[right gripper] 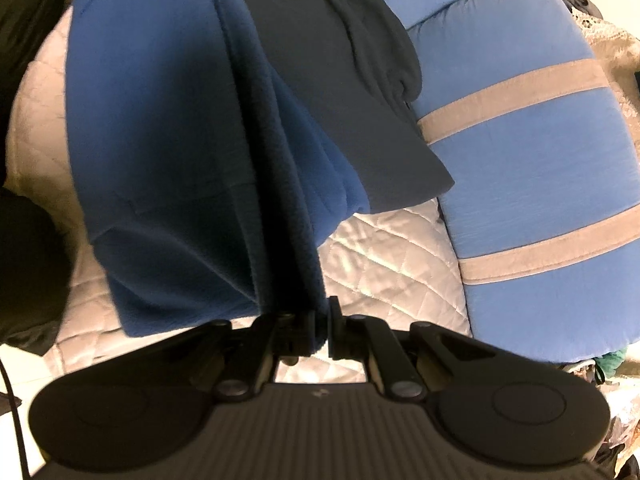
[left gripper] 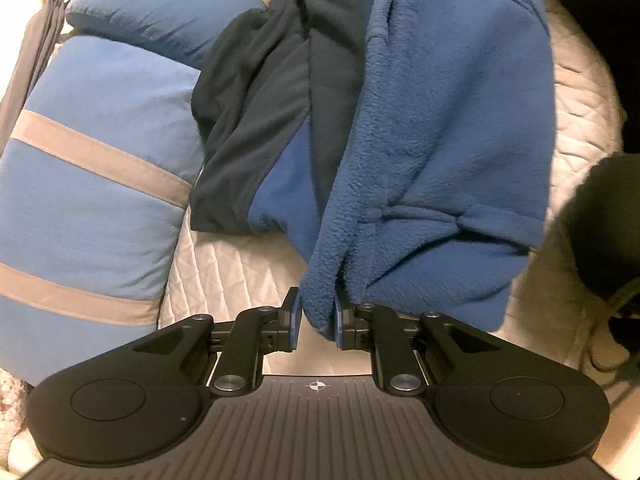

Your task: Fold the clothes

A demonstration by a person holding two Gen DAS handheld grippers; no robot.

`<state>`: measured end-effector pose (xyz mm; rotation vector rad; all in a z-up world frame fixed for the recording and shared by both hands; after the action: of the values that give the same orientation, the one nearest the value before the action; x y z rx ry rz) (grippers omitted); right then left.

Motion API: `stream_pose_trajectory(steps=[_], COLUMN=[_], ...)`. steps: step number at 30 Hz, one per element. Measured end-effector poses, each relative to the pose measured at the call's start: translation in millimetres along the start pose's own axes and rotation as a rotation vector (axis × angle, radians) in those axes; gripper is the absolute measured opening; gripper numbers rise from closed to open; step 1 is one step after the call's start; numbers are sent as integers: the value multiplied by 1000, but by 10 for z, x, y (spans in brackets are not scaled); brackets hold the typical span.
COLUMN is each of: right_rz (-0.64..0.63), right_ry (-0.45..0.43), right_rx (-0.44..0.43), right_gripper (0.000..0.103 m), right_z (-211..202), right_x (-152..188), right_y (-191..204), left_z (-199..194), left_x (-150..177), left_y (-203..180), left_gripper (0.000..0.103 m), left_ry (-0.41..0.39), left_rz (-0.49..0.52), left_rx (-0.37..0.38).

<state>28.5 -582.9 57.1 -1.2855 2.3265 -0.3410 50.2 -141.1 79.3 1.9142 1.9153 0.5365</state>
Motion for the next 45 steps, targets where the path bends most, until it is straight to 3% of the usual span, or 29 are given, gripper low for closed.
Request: stream_pose_trajectory(steps=[18,26,27,29,31,34,39,42,45], right_rz=[-21,-42,-43,-40,-20,35,174,219,253], right_ry=[48,74,75,71,58,9,-116,-158,-194], right_rx=[33,45,51,69,87,134,118,98,66], right_gripper=[5,9,24,30,49,77,81,82,82], right_z=[701,845,846,820,780,667,361,238,130], right_x=[-54,-86,-92,-110,-137,-195,-300,-309,-295], right_y=[-43,-2,-2,-12,-56,-169,-358,-402,-367], left_z=[624,697,683,646,601,478,192,14,-102], left_x=[-41,-108,-114,-118,-124,-137,-152,-136,-189], left_y=[83,35,51,94,135,220,422,502,424], left_gripper=[17,20,23,37,62,72,73,73,73], left_ry=[38,53,49,44,38,-8,-136,-221,-305], left_rz=[-21,45,40,26,17,-42,-214,-319,-347], left_rx=[12,-56,-67,-102,-151,-188,-201,-147,-69])
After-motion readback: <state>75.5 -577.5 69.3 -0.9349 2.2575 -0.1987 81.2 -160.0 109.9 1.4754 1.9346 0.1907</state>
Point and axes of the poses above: each gripper's, at about its wrist camera, not at the fingertips, and z roughly the way its jaws point, y to its left, x to its underside, the point moved 7 cm from there along z, roughly the way its jaws point, and after that the axes turned 11 degrees about z, right-handed, at the moved point
